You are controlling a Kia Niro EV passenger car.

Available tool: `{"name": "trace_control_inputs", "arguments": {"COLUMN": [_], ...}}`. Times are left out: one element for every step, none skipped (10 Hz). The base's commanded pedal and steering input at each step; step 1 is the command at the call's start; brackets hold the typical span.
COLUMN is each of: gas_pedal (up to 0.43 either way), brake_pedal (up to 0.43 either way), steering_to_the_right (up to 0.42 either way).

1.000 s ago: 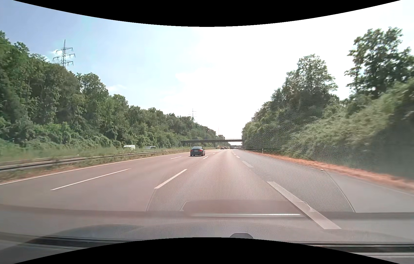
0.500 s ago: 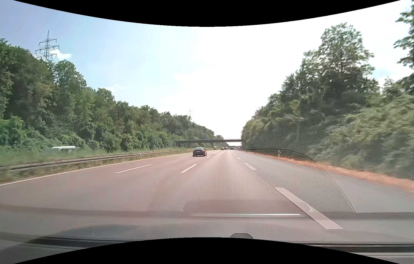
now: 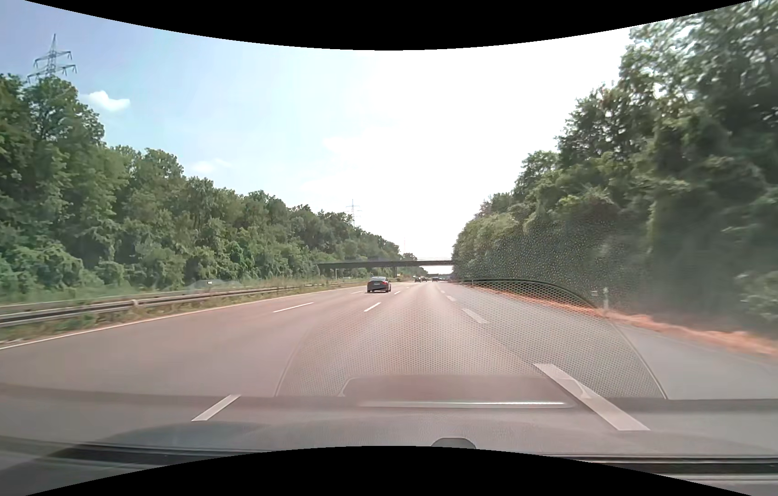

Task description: Follow the waypoints while adhering to traffic rules and regulations

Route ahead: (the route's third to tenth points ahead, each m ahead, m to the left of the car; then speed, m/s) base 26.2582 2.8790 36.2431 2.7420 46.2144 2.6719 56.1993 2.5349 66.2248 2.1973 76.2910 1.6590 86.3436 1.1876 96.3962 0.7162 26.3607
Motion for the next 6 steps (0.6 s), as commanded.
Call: {"name": "trace_control_inputs", "arguments": {"gas_pedal": [0.240, 0.240, 0.240, 0.240, 0.240, 0.240], "brake_pedal": [0.000, 0.000, 0.000, 0.000, 0.000, 0.000], "steering_to_the_right": [0.000, 0.000, 0.000, 0.000, 0.000, 0.001]}}
